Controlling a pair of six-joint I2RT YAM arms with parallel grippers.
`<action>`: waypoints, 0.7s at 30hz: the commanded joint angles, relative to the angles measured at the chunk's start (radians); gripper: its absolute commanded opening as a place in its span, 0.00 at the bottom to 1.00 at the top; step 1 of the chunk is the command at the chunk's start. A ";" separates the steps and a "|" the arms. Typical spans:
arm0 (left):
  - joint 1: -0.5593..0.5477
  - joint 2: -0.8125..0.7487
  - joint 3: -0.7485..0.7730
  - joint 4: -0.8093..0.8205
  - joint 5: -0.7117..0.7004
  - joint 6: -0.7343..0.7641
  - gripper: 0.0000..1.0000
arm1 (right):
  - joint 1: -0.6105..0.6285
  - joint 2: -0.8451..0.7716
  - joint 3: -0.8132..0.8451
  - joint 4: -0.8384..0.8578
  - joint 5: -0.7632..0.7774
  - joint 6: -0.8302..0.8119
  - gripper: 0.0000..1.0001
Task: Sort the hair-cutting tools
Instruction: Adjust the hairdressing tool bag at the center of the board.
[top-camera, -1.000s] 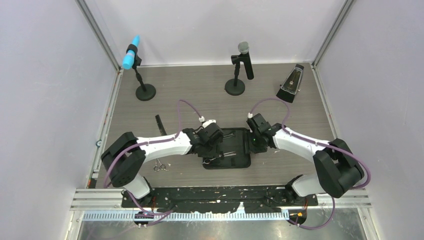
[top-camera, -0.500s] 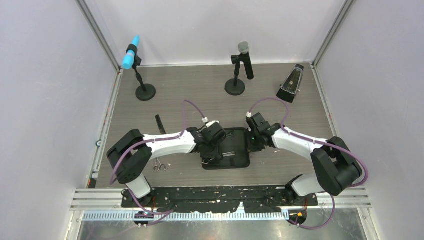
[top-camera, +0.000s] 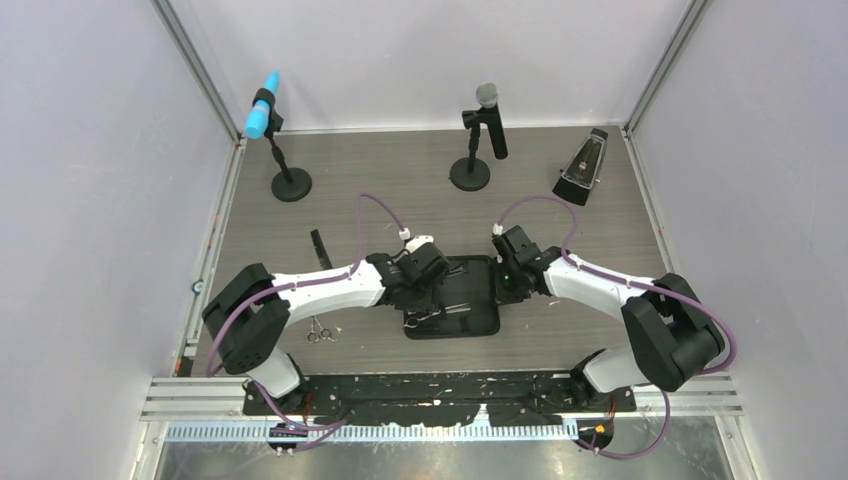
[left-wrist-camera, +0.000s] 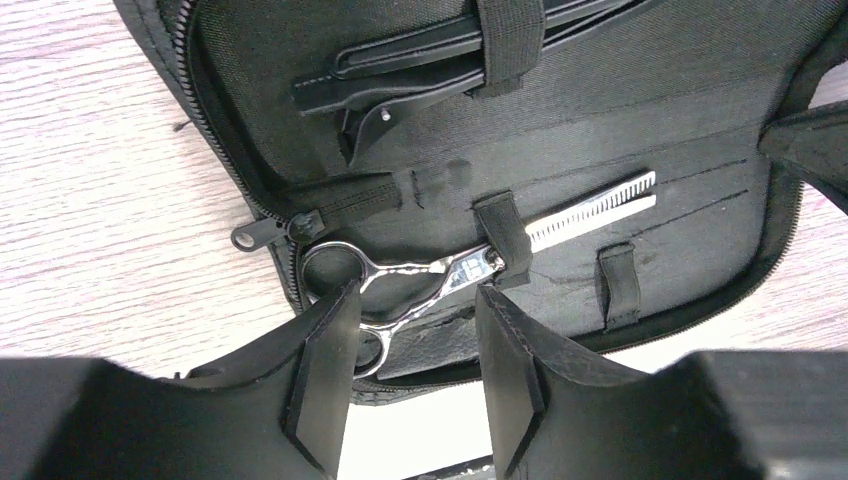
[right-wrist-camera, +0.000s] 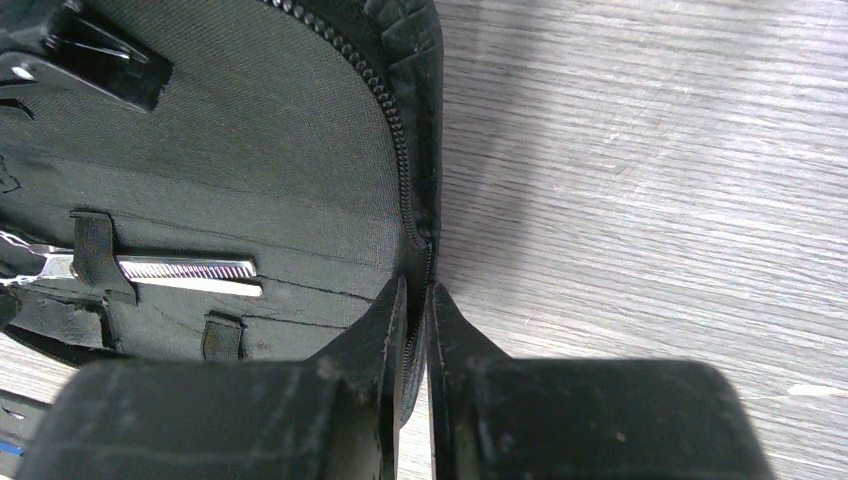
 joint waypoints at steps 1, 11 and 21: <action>0.011 0.001 0.030 -0.013 -0.030 0.015 0.49 | 0.008 0.041 -0.035 0.035 -0.028 -0.010 0.07; 0.022 0.079 0.035 0.011 -0.007 0.012 0.49 | 0.008 0.039 -0.039 0.039 -0.035 -0.010 0.06; -0.004 0.122 0.089 0.086 0.108 0.038 0.47 | 0.014 0.040 -0.041 0.064 -0.079 -0.010 0.05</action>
